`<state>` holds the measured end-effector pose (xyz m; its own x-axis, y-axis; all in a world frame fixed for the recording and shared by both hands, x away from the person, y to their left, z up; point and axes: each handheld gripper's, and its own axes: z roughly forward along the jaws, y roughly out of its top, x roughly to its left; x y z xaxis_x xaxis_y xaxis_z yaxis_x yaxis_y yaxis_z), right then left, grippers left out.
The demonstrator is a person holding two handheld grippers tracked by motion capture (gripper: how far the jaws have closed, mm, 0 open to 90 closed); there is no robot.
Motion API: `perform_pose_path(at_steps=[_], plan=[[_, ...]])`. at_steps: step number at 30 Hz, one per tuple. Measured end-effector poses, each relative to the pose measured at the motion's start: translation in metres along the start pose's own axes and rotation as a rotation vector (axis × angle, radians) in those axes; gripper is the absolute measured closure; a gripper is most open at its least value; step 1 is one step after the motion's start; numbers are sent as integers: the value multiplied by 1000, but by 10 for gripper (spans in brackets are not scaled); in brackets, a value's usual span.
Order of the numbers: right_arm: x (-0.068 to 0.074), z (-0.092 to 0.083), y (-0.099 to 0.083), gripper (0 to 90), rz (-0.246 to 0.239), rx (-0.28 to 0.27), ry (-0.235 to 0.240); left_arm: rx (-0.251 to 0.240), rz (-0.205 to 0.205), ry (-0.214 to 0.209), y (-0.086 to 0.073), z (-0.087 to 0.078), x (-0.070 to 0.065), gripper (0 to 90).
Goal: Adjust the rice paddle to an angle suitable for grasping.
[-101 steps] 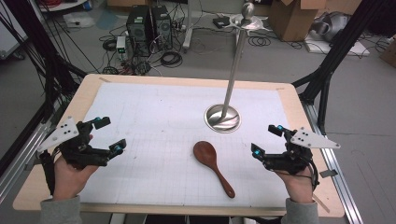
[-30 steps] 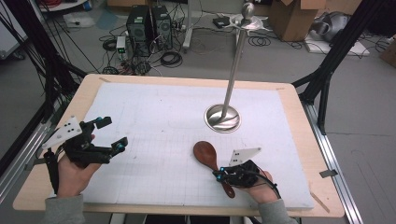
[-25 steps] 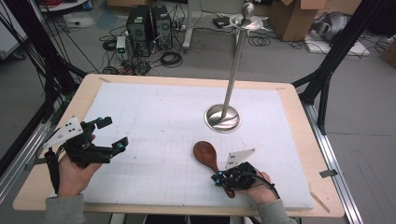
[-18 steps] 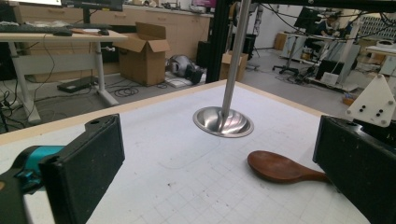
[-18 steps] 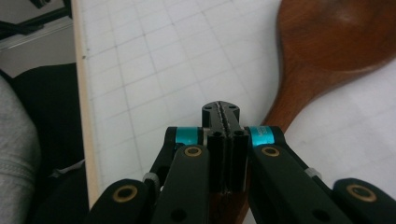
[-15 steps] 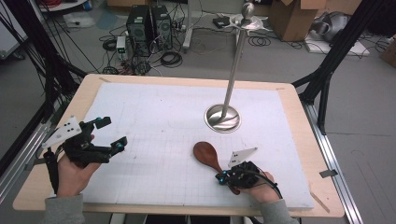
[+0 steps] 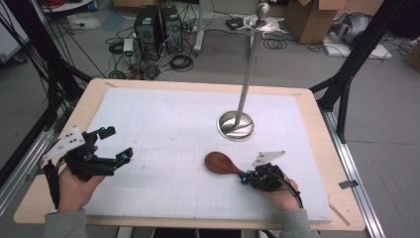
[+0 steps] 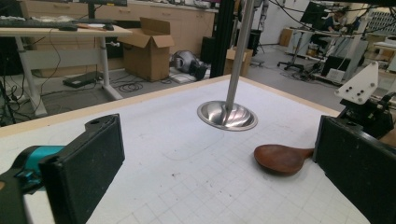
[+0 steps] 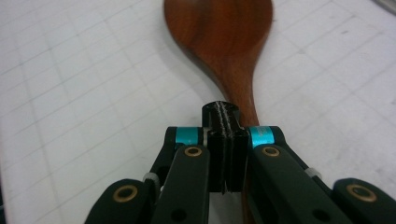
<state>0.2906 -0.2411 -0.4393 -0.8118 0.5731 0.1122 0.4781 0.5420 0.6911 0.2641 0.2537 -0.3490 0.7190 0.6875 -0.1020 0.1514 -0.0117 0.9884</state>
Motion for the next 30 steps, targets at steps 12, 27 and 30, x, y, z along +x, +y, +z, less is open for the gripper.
perform_pose_path(at_steps=[12,27,30], plan=[[-12,4,3,899,27,-39,-88,7,13,20,-2,-12,-2,25],[-5,10,29,899,22,-127,-108,7,0,47,-6,-25,1,25],[-2,16,40,899,17,-143,-99,11,0,51,-7,-27,1,25]])
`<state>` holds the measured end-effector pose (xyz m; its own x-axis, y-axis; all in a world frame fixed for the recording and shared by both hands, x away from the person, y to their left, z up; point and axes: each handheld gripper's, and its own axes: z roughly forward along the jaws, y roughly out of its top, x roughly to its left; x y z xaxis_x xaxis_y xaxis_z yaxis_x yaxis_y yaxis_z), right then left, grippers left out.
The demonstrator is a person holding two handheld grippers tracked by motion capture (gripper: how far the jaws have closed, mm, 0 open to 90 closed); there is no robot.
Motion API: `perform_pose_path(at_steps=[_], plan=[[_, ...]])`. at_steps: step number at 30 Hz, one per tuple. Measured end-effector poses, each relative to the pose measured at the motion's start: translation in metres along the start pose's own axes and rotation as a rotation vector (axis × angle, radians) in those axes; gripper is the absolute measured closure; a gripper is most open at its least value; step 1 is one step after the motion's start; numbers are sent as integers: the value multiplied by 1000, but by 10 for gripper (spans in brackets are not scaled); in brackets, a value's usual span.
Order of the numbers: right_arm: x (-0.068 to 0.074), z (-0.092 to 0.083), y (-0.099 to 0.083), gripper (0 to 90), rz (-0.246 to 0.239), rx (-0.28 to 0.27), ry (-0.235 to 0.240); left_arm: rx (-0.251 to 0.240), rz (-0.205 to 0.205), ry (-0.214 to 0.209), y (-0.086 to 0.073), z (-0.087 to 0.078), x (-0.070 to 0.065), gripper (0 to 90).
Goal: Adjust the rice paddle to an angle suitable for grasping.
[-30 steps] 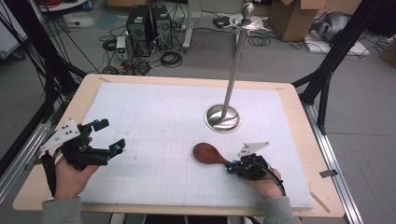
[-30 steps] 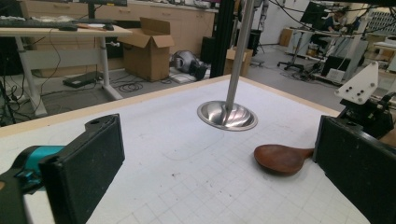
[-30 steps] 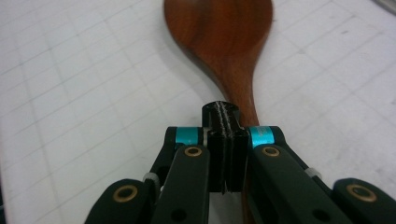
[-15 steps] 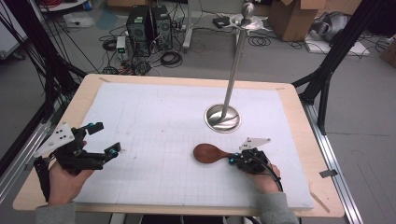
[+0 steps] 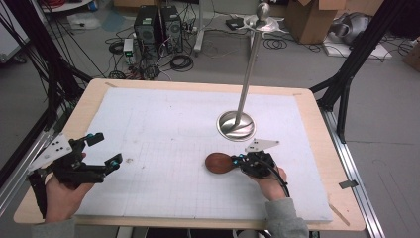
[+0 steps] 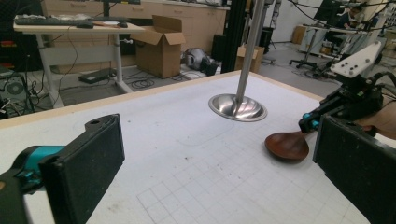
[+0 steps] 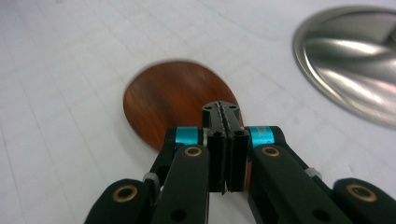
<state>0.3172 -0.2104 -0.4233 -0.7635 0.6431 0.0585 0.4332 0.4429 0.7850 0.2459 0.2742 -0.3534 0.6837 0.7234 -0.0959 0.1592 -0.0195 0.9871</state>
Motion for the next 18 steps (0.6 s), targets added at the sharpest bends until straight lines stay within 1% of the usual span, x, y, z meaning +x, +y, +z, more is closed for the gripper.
perform_pose_path(at_steps=[1,4,5,6,7,8,9,11,14,18], plan=[[2,9,10,899,-2,3,7,0,1,2,0,0,-1,25],[5,23,23,899,-10,0,23,2,2,0,0,-1,-1,25],[6,28,27,899,-5,9,27,3,2,1,-1,-1,-1,25],[6,28,27,899,-5,9,27,3,2,1,-1,-1,-1,25],[7,40,35,899,-7,24,25,5,0,1,-1,-1,-1,25],[7,40,35,899,-7,24,25,5,0,1,-1,-1,-1,25],[7,49,40,899,-4,36,24,8,0,1,-2,-1,-1,25],[6,57,45,899,5,41,24,11,-1,1,-3,-1,-1,25],[4,68,50,899,19,70,6,11,-2,2,-3,-1,-1,25],[1,81,54,899,38,106,-2,12,-2,2,-4,-3,-1,25]])
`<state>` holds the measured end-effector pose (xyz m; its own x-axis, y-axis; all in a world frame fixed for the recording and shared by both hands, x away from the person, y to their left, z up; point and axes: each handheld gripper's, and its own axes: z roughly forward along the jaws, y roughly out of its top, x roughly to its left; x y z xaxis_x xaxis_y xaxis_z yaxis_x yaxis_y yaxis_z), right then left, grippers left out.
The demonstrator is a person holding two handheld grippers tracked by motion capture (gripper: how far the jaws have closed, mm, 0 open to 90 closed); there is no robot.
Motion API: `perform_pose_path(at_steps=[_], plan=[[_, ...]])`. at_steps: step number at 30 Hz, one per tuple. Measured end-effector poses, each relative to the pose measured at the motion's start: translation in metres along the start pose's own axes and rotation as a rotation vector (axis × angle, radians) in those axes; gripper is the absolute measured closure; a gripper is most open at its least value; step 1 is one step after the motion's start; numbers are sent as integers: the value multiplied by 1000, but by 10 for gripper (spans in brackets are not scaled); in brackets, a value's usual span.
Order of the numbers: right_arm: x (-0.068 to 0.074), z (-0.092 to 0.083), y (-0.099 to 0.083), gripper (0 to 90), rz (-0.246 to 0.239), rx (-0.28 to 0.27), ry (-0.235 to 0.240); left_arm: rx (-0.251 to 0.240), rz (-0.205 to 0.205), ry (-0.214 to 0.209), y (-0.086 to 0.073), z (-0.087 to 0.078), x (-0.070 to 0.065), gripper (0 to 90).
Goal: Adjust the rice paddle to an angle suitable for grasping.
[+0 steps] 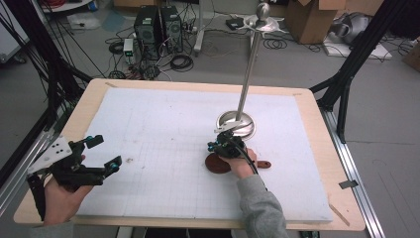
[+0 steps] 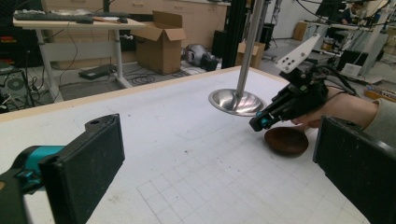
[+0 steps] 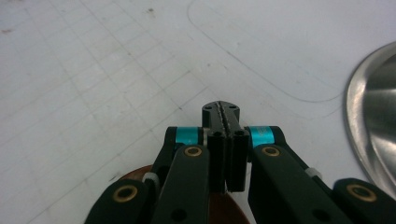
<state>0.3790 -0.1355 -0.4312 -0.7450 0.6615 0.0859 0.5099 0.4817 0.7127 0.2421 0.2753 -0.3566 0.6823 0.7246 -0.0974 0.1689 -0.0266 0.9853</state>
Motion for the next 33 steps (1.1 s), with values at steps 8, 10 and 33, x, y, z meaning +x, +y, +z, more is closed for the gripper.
perform_pose_path(at_steps=[8,10,33], plan=[[-5,8,-1,899,28,39,7,3,0,3,-1,-1,0,25],[-3,7,-1,899,6,51,19,5,2,4,-1,-1,0,25],[35,-36,-46,899,-69,73,63,11,15,-55,5,30,-5,25]])
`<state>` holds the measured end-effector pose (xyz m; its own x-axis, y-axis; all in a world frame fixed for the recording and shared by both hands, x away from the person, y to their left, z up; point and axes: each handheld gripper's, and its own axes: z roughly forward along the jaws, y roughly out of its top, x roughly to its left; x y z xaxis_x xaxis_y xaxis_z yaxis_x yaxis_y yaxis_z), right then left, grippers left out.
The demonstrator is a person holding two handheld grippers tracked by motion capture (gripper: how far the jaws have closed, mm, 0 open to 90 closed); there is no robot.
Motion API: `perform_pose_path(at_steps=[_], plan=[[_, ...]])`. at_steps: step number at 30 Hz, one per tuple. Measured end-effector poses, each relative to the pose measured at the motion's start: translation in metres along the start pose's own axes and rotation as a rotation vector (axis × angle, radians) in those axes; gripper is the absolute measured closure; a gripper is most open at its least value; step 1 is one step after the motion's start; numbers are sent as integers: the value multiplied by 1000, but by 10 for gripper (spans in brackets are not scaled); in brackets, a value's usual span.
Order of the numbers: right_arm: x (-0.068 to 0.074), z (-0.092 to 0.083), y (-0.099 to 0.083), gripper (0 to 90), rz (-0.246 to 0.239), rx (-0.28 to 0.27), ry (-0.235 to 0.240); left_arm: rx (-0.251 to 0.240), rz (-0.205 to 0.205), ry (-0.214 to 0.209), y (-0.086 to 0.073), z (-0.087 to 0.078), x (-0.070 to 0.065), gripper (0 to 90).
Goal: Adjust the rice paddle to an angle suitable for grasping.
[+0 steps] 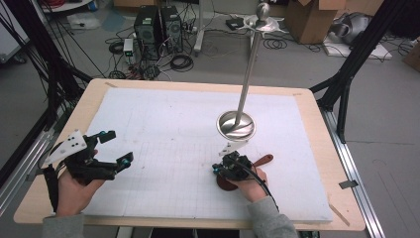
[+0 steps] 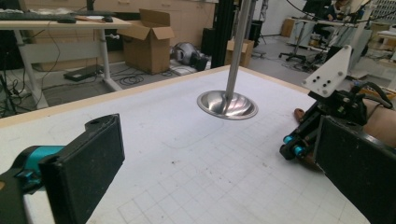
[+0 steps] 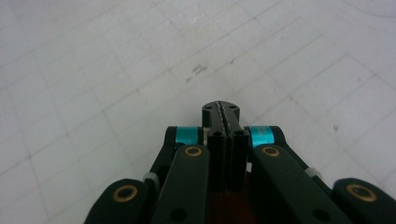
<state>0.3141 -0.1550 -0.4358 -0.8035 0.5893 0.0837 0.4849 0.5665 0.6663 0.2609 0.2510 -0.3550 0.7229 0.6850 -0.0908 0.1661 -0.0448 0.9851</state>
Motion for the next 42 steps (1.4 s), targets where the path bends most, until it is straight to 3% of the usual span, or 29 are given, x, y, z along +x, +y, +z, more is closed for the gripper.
perform_pose_path(at_steps=[14,17,18,20,22,24,25,26,28,30,34,38,42], plan=[[10,-35,-44,899,-23,-33,-13,5,1,-25,1,13,-3,25],[10,-39,-45,899,-55,-34,-17,8,0,-27,1,15,-3,25],[6,-49,-45,899,-54,-82,-50,10,3,-32,1,17,-3,25],[-6,-67,-47,899,-3,-150,-77,14,2,-33,1,18,-4,25],[-14,-76,-48,898,19,-167,-93,13,3,-34,1,18,-4,25],[-40,-95,-59,899,74,-184,-132,15,1,-32,0,19,-2,25],[-40,-95,-59,899,74,-184,-132,15,1,-32,0,19,-2,25],[-56,-100,-70,899,93,-174,-153,14,0,-31,0,19,-2,25],[-61,-101,-73,899,105,-165,-160,17,1,-30,0,18,-3,25],[-77,-101,-89,899,141,-139,-189,19,1,-28,-1,18,-3,25],[-88,-98,-101,899,186,-134,-198,24,1,-28,-1,19,-4,25],[-92,-95,-105,899,183,-100,-206,26,0,-27,-2,20,-4,25],[-93,-91,-102,899,164,-110,-208,26,2,-27,-2,19,-4,25]])
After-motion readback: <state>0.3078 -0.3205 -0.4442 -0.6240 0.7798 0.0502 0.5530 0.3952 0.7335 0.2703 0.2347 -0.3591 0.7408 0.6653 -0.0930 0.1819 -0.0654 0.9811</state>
